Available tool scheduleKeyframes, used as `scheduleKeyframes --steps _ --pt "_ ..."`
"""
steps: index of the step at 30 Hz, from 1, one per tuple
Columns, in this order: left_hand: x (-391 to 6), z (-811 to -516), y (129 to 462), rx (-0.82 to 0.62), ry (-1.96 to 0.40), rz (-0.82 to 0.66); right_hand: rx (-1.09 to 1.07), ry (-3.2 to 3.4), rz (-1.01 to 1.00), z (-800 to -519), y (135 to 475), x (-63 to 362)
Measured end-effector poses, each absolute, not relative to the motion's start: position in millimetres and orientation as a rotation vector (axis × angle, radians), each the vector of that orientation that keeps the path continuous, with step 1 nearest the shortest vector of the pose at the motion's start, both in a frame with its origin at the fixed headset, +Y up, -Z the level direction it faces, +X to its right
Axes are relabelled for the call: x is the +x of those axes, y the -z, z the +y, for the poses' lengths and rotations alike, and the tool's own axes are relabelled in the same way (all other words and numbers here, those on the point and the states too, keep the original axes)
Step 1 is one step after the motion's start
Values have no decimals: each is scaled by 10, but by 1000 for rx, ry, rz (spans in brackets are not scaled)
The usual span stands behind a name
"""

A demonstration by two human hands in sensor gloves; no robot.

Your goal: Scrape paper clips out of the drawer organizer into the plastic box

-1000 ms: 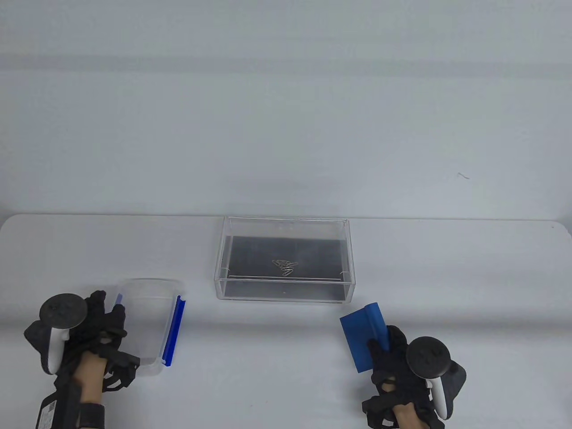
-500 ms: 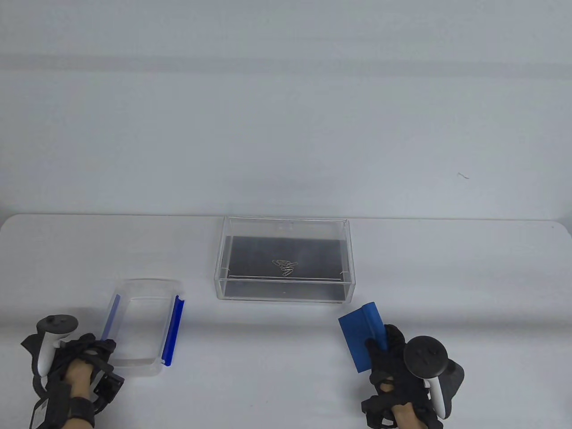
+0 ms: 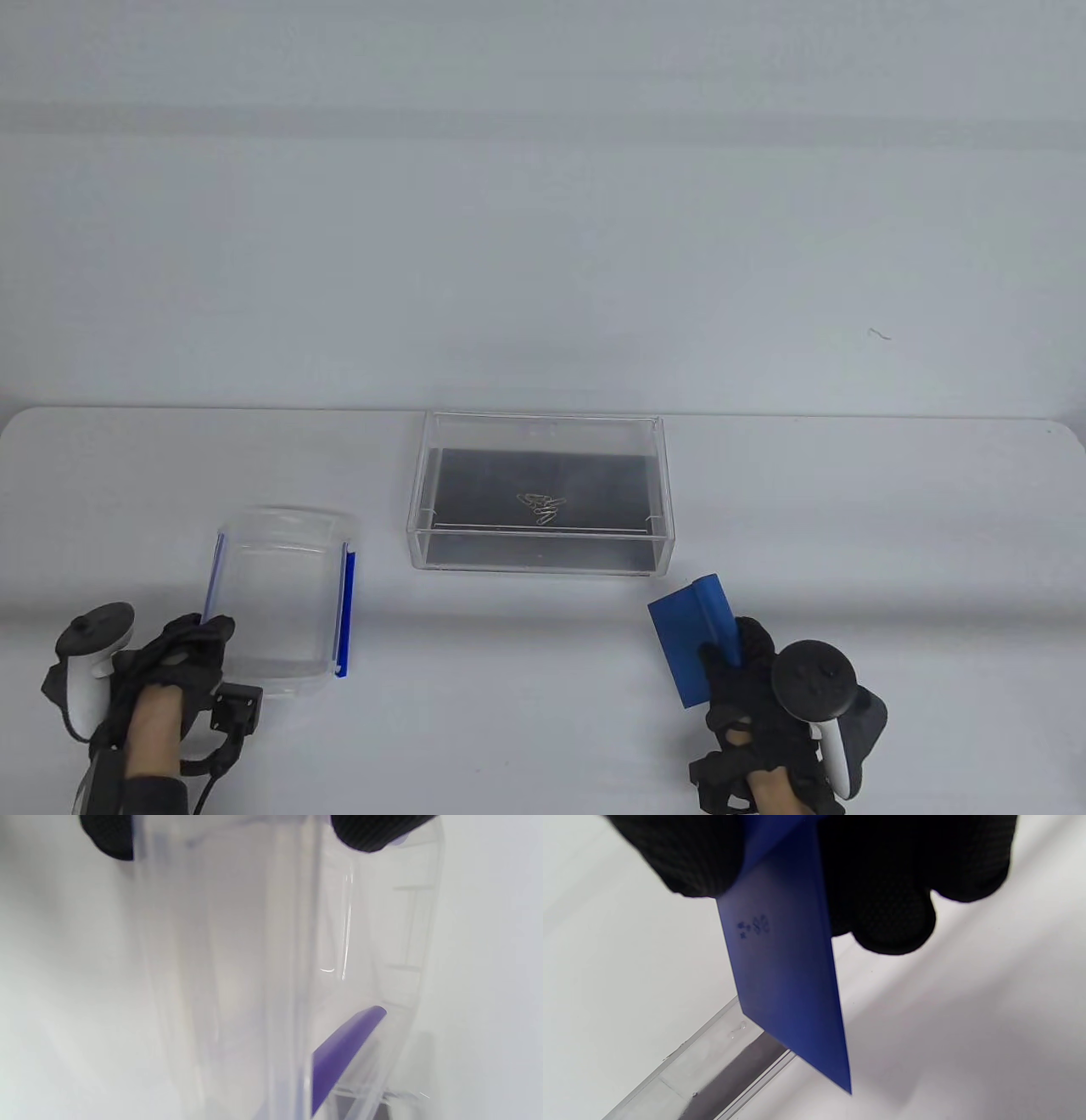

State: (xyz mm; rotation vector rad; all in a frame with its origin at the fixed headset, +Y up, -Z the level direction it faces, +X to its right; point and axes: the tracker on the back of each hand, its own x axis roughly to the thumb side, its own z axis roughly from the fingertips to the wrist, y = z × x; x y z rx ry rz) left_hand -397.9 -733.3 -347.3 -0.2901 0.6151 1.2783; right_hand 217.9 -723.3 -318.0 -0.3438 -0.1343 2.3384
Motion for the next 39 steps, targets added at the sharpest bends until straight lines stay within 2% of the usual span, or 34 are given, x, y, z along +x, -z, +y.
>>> scheduleKeyframes --steps 5,10,16,21,24,27,35,39 --pt "-3593 -7037 3473 -309 -1321 479 -346 -2335 -135 -7236 3171 2179" --pt "-3038 -6983 3534 -386 -1406 298 -350 -2327 -139 -7237 3154 2187" --pt "-2183 -7197 3533 -518 -1478 140 -368 -2319 -135 -7252 3146 2207" --pt "-1720 -7498 3453 -646 -1489 88 -403 -2305 -137 -7274 3139 2255" --pt "-1618 -7674 3412 -723 -1500 101 -412 -2306 -137 -7278 3138 2266" --pt "-1601 -7774 3410 -740 -1454 122 -417 -2310 -138 -7275 3136 2264" --pt "-1563 -7923 3389 -794 -1468 157 -392 -2350 -195 -7189 3208 2177" --pt "-1513 -7961 3390 -795 -1449 160 -333 -2377 -234 -7030 3353 2052"
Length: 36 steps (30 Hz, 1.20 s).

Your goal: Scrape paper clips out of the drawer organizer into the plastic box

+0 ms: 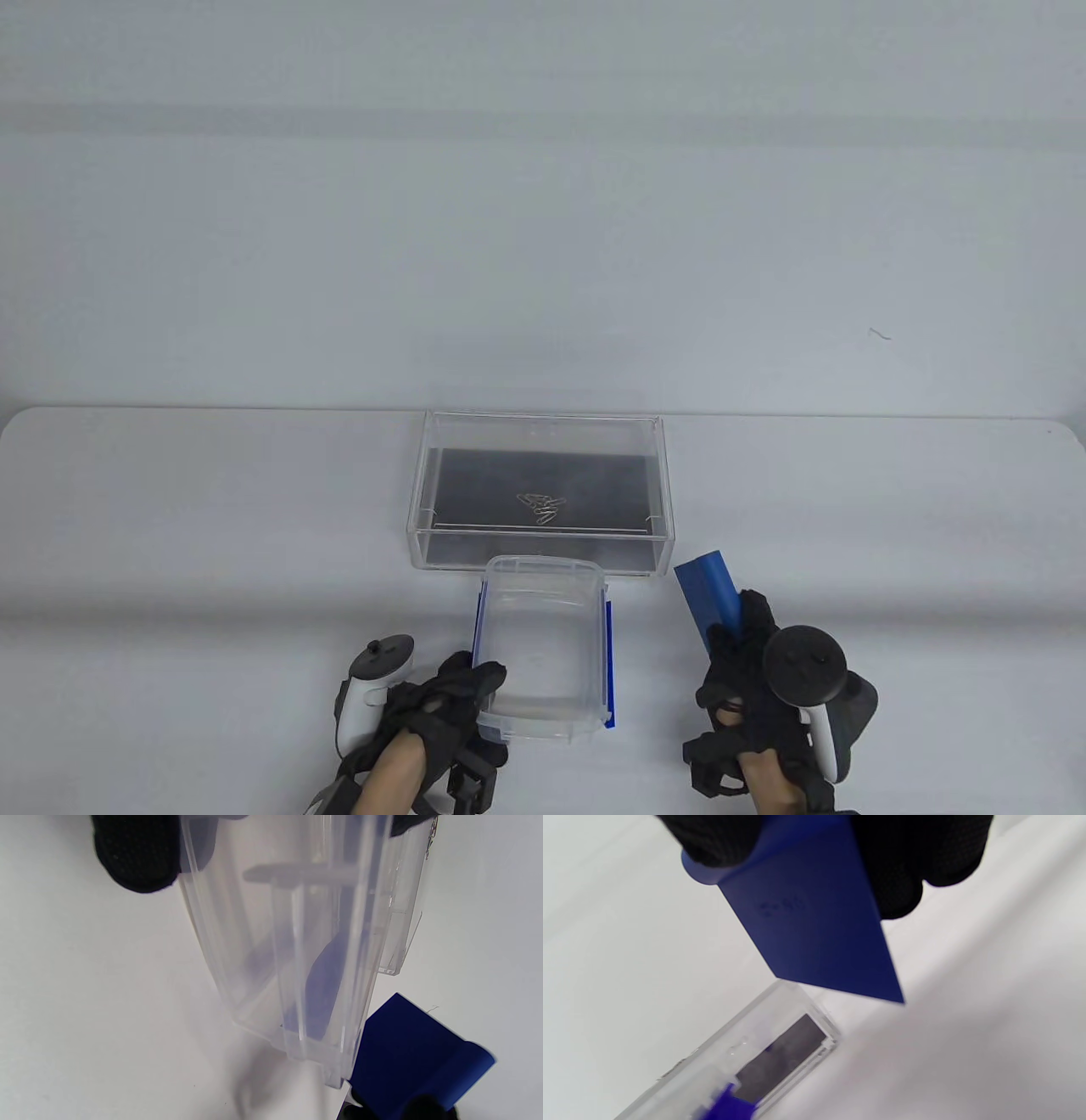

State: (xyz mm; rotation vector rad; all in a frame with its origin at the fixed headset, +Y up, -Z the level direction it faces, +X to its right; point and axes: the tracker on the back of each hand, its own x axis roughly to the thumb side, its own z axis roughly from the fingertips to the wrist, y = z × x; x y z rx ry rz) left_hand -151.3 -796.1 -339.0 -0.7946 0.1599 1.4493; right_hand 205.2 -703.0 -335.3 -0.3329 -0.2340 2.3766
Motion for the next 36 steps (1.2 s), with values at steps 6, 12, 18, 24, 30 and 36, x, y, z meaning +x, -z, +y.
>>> scheduleKeyframes --steps 6,12,18,24,30,36 --pt "-1499 -7963 3400 -798 -1482 164 -45 -2466 -295 -6628 3706 1722" --pt "-1524 -7980 3419 -782 -1529 179 189 -2629 -268 -6366 4087 1279" --pt "-1549 -7984 3429 -749 -1544 192 261 -2695 -181 -6354 4484 885" --pt "-1541 -7982 3402 -705 -1567 220 231 -2725 -72 -6593 4801 629" --pt "-1577 -7976 3415 -698 -1553 230 215 -2796 -34 -6772 4931 590" --pt "-1593 -7979 3423 -694 -1557 235 251 -2829 55 -6717 4948 599"
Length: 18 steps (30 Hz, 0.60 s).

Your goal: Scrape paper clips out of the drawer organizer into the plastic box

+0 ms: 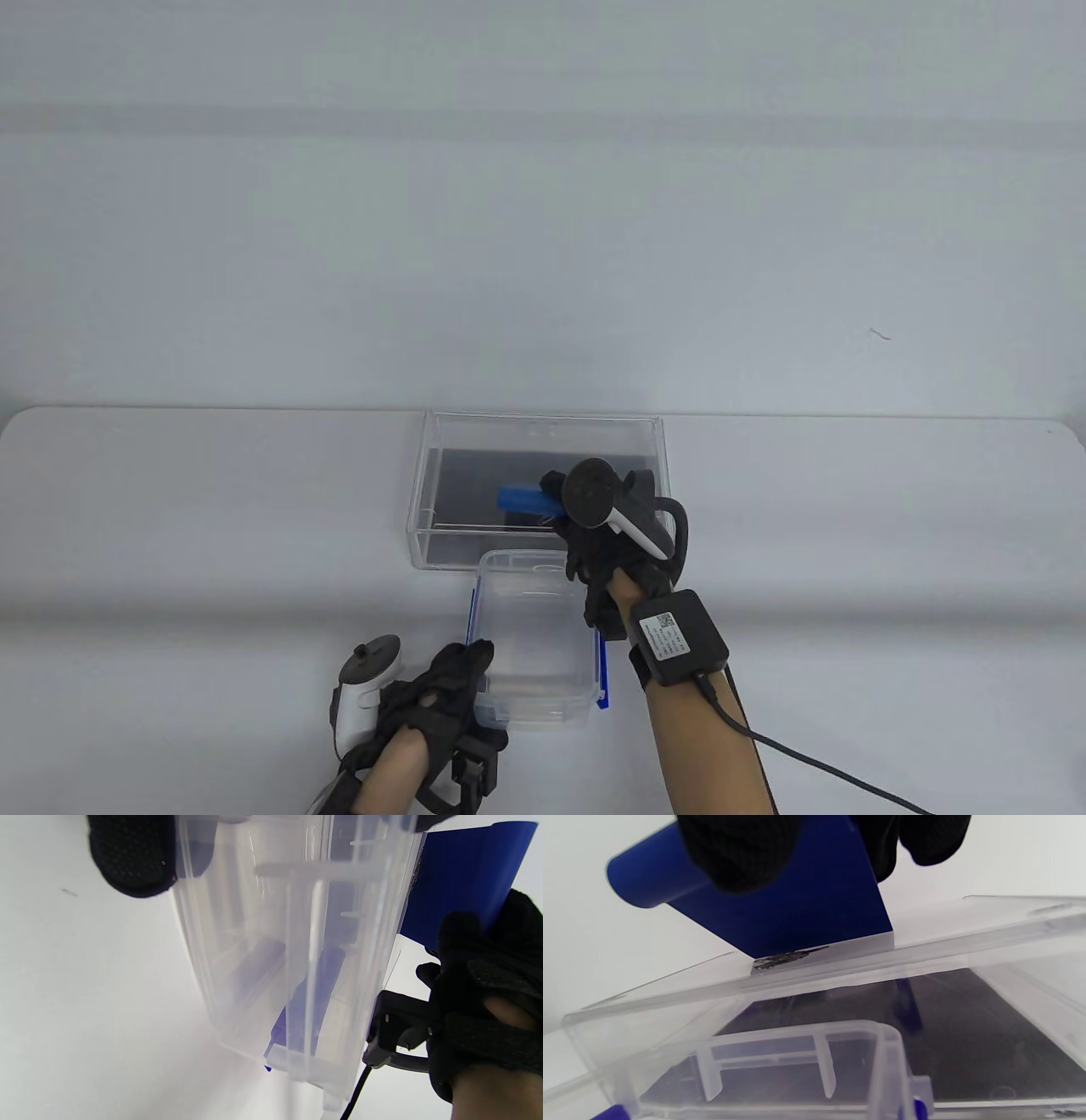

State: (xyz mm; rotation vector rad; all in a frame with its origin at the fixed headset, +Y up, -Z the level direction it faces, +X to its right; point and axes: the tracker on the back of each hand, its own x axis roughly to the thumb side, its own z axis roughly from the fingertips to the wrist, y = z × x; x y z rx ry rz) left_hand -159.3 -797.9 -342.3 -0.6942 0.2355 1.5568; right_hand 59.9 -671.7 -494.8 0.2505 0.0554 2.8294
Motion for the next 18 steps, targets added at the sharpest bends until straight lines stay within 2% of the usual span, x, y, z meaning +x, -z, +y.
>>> scheduleKeyframes --steps 4,10,14,18 --pt "-1603 -7993 3436 -690 -1547 236 341 -2805 145 -6608 4877 635" --pt "-1607 -7994 3437 -684 -1533 238 486 -2657 435 -6402 4545 682" --pt "-1607 -7993 3443 -685 -1505 220 490 -2660 418 -6396 4346 753" --pt "-1615 -7998 3449 -674 -1488 213 445 -2630 317 -6393 4156 889"
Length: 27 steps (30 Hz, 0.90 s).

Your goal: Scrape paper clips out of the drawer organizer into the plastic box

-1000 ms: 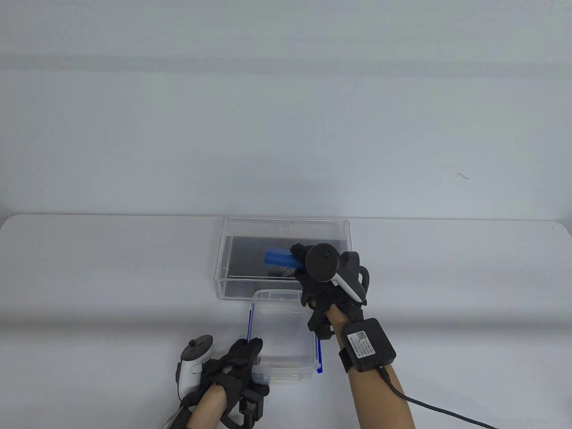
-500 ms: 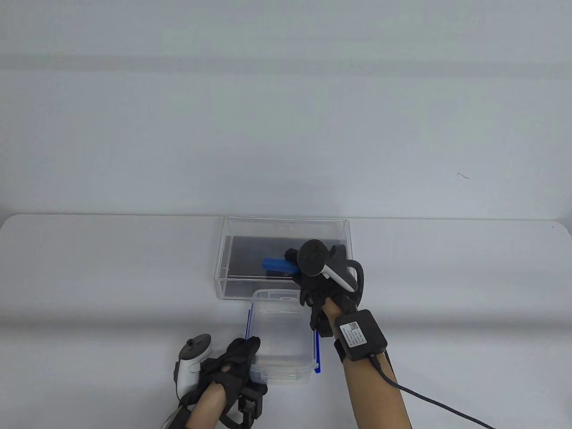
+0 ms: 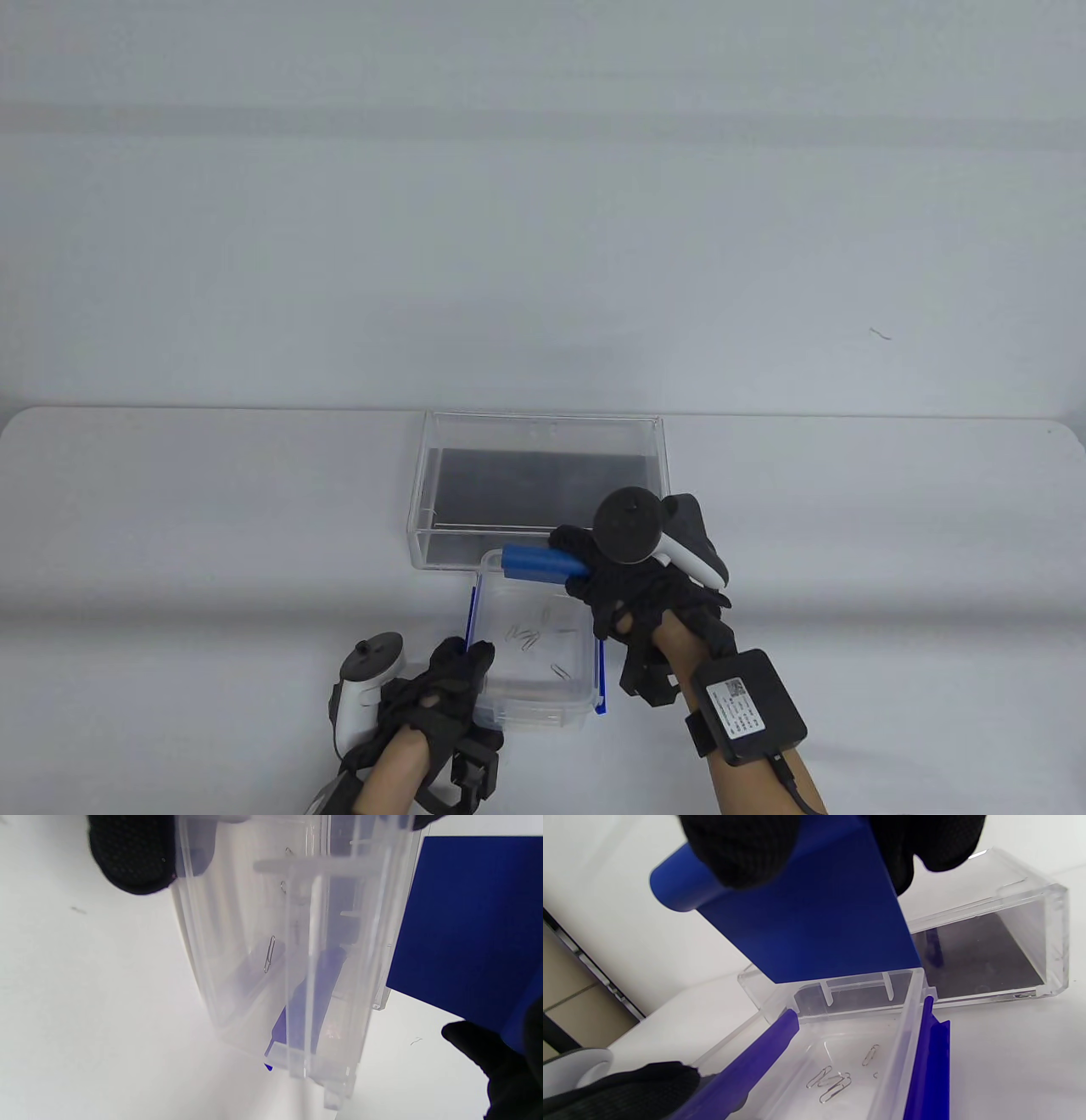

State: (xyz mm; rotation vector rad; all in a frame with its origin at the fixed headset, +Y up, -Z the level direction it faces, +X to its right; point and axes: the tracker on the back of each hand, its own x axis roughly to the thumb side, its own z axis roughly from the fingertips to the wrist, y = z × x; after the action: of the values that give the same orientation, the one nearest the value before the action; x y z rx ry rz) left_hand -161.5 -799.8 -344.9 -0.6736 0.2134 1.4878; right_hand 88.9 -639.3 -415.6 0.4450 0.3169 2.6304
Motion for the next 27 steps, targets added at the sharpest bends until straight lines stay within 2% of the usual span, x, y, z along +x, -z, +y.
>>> scheduleKeyframes --steps 6,11,17,21,23,27 --pt "-1638 -7986 3466 -639 -1460 183 276 -2567 27 -6384 3833 1173" --pt "-1659 -7956 3468 -576 -1424 144 36 -2420 -223 -6481 3542 1563" --pt "-1668 -7880 3462 -526 -1425 107 -254 -2271 -298 -6760 3292 2038" --pt "-1674 -7849 3441 -513 -1450 89 -357 -2220 -330 -7062 3181 2267" --pt "-1679 -7841 3429 -506 -1456 85 -389 -2227 -270 -7145 3154 2365" --pt "-1700 -7809 3422 -485 -1460 76 -433 -2193 -288 -7206 3124 2461"
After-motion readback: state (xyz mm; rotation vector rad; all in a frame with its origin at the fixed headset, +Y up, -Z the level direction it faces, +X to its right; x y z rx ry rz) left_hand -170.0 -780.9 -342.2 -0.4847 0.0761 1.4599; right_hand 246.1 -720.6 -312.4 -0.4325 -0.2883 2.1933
